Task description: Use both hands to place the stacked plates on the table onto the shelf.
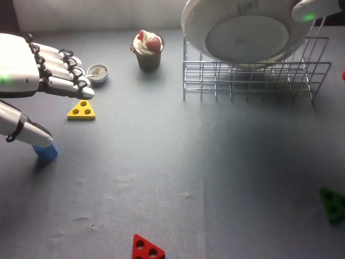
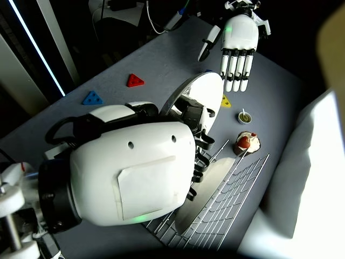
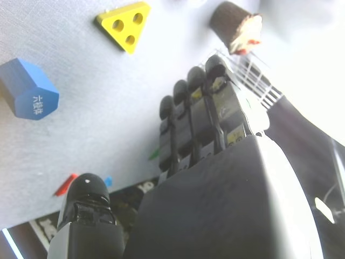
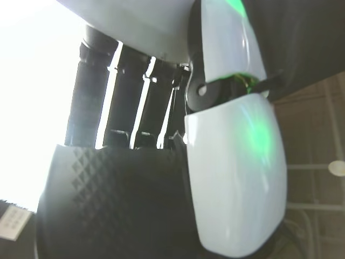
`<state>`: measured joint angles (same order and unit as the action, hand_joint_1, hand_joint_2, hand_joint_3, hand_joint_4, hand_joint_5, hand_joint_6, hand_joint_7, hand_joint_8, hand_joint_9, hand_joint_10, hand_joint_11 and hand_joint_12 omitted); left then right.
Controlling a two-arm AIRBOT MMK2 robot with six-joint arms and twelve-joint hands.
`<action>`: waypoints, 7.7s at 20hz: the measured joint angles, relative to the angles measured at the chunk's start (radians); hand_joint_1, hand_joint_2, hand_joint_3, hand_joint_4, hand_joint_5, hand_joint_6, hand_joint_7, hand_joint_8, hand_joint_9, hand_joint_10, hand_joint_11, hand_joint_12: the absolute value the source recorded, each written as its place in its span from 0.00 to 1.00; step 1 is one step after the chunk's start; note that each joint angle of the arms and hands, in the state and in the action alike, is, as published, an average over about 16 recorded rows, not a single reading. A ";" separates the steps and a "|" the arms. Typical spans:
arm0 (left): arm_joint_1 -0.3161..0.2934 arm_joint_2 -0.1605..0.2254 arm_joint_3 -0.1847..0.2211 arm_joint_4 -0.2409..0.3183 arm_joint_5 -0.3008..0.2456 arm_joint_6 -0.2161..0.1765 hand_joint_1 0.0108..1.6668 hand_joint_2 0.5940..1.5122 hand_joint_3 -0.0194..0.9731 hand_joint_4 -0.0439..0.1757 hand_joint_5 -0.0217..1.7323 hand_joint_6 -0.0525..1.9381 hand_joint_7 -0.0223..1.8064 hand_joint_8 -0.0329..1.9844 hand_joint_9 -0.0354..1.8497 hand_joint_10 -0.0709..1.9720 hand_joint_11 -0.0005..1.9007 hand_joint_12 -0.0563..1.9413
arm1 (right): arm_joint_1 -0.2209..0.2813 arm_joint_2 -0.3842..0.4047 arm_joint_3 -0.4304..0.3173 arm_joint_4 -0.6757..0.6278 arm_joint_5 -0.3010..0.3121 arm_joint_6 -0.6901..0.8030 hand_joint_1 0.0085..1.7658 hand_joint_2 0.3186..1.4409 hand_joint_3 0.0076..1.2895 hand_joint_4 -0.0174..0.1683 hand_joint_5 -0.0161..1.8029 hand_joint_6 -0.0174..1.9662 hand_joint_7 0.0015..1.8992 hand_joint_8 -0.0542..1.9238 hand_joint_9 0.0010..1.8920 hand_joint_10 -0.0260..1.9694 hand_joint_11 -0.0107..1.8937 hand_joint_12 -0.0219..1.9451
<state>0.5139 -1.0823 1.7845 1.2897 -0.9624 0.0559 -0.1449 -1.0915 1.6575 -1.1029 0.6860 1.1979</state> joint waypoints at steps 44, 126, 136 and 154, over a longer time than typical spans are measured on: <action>-0.019 0.046 -0.094 -0.060 -0.089 -0.017 0.01 0.60 0.02 0.20 0.17 0.03 0.19 0.02 0.18 0.04 0.14 0.04 | -0.140 -0.062 0.138 0.079 -0.003 0.046 0.84 0.57 0.00 0.05 0.53 0.40 0.62 0.25 0.62 0.31 0.54 0.65; -0.070 0.064 -0.240 -0.008 -0.113 -0.081 0.02 0.60 0.02 0.20 0.15 0.03 0.19 0.02 0.18 0.04 0.14 0.04 | -0.135 -0.065 0.038 0.234 0.009 -0.386 0.35 0.49 0.00 0.07 0.08 0.01 0.11 0.03 0.12 0.02 0.14 0.02; -0.070 0.064 -0.240 0.003 -0.117 -0.086 0.01 0.61 0.02 0.20 0.15 0.03 0.19 0.02 0.18 0.04 0.14 0.04 | -0.125 -0.029 -0.027 0.194 0.048 -0.569 0.34 0.47 0.00 0.05 0.03 0.01 0.05 0.03 0.05 0.02 0.08 0.02; -0.070 0.064 -0.240 0.017 -0.119 -0.093 0.01 0.62 0.02 0.20 0.14 0.03 0.17 0.02 0.17 0.04 0.13 0.04 | -0.239 0.170 -0.269 0.083 0.076 -0.653 0.32 0.51 0.00 0.06 0.03 0.01 0.03 0.03 0.05 0.02 0.08 0.02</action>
<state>0.4436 -1.0187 1.5448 1.3065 -1.0813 -0.0367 -0.3843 -0.9210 1.3886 -1.0195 0.7617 0.5447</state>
